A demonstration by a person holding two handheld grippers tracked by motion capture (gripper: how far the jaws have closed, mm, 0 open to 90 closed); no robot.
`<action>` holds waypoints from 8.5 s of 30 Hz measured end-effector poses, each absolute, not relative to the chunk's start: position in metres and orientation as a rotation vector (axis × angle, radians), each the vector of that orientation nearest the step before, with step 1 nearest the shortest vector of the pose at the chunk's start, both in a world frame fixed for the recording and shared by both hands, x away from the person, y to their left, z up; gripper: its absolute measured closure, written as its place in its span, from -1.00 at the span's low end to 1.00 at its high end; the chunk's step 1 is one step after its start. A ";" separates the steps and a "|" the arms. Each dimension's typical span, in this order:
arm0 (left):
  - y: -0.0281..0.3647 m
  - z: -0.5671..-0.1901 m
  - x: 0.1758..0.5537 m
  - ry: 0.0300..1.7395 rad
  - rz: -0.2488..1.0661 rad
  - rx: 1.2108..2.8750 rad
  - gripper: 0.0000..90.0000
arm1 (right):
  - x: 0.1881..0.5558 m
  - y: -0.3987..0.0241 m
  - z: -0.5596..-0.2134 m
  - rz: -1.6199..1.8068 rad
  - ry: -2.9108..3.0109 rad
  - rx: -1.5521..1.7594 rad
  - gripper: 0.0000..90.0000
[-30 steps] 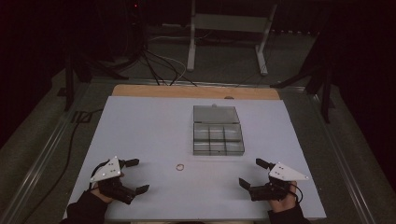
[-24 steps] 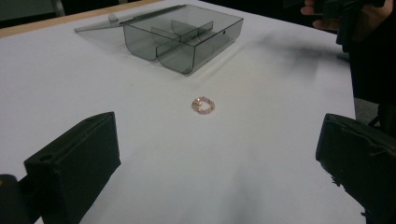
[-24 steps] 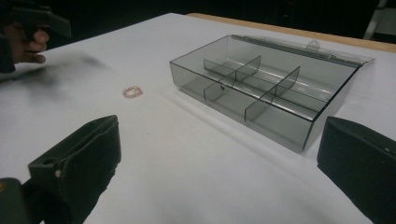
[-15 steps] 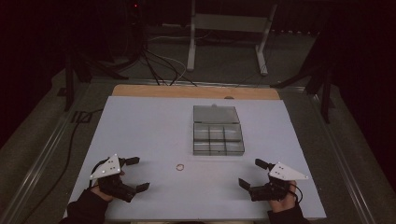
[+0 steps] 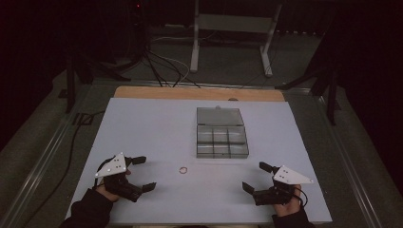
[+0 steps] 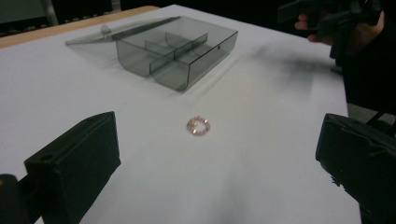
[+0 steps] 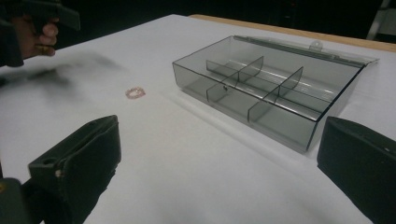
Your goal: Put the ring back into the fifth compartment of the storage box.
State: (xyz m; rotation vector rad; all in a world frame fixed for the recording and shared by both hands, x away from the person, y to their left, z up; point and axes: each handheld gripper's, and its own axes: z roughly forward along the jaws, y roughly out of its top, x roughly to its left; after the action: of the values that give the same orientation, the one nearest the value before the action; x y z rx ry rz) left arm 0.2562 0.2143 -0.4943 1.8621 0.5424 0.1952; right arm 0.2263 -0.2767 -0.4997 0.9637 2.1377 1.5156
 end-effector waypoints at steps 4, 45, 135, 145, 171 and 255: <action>0.210 -0.491 0.259 0.533 0.183 1.871 -0.98 | 0.226 -0.276 -0.500 1.519 2.135 0.961 -1.00; 0.157 -0.492 0.293 0.496 0.110 1.927 -0.98 | 0.226 -0.275 -0.502 1.525 2.167 0.972 -1.00; 0.103 -0.520 0.316 0.733 0.173 2.346 0.72 | 0.225 -0.275 -0.503 1.506 2.202 0.964 -1.00; 0.100 -0.519 0.315 0.730 0.208 2.375 0.95 | 0.225 -0.275 -0.503 1.504 2.204 0.967 -1.00; 0.105 -0.503 0.312 0.697 0.212 2.315 0.97 | 0.225 -0.276 -0.503 1.505 2.198 0.973 -1.00; 0.043 -0.456 0.345 0.544 0.128 2.216 0.97 | 0.221 -0.274 -0.501 1.505 2.194 0.944 -1.00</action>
State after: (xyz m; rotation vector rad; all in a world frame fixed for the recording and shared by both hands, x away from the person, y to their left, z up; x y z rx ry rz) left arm 0.3447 0.0427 -0.4560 2.2157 0.5436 0.1281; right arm 0.2208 -0.2739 -0.5005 0.9441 2.1938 1.5049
